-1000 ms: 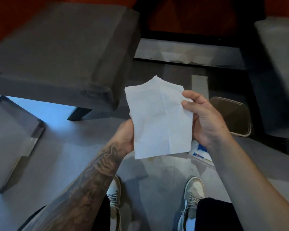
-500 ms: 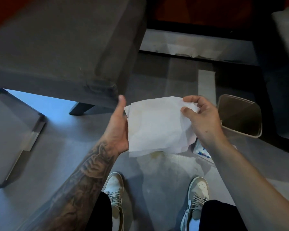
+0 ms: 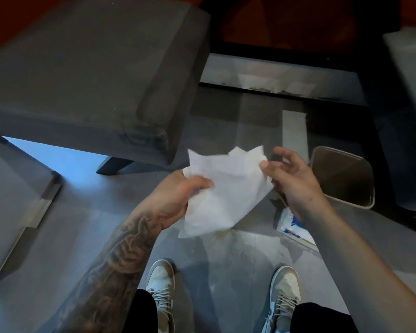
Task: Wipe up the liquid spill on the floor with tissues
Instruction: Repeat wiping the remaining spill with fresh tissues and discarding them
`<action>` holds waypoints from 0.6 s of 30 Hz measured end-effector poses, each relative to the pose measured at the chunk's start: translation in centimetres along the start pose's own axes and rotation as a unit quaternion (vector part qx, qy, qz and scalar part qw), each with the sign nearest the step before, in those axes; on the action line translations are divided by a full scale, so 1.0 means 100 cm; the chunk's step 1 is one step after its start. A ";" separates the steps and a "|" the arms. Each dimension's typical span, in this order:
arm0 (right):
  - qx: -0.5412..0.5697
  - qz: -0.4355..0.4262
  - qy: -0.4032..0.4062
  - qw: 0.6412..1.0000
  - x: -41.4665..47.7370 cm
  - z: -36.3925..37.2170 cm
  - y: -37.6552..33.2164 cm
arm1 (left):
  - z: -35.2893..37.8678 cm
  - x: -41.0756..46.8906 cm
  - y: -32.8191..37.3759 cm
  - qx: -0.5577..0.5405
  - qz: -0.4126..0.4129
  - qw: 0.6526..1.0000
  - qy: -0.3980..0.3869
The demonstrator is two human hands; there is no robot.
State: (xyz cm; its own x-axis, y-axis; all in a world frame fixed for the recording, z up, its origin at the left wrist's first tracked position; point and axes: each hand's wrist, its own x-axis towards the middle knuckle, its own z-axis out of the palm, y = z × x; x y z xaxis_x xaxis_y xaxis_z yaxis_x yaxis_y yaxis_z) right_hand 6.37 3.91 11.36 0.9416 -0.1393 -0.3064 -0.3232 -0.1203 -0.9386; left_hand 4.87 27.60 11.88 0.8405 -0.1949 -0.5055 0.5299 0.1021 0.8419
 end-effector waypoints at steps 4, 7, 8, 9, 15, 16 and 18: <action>-0.210 -0.164 -0.054 0.962 -0.019 0.006 -0.011 | 0.007 -0.002 0.001 0.174 0.013 0.984 -0.029; -0.142 -0.185 -0.157 0.959 -0.031 0.016 -0.013 | 0.015 -0.002 0.000 0.182 0.025 0.982 -0.037; -0.130 -0.195 -0.162 0.959 -0.032 0.017 -0.014 | 0.015 -0.002 0.000 0.179 0.027 0.983 -0.033; -0.112 -0.204 -0.155 0.960 -0.032 0.017 -0.015 | 0.014 -0.002 0.000 0.168 0.021 0.985 -0.030; -0.127 -0.185 -0.122 0.967 -0.033 0.013 -0.023 | 0.010 -0.003 0.003 0.014 -0.036 0.999 -0.038; -0.134 -0.181 -0.105 0.969 -0.032 0.012 -0.022 | 0.010 -0.004 0.003 -0.019 -0.048 0.997 -0.051; -0.137 -0.163 -0.077 0.974 -0.029 0.010 -0.022 | 0.010 -0.005 0.003 -0.088 -0.076 0.992 -0.057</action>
State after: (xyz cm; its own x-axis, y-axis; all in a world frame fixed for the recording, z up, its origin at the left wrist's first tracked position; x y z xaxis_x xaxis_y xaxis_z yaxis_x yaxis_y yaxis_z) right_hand 4.43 5.56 14.12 0.9944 0.0980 -0.0385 0.0033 -0.3947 -0.9188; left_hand 4.45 26.71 12.56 0.7358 -0.3298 -0.5914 0.6701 0.2288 0.7061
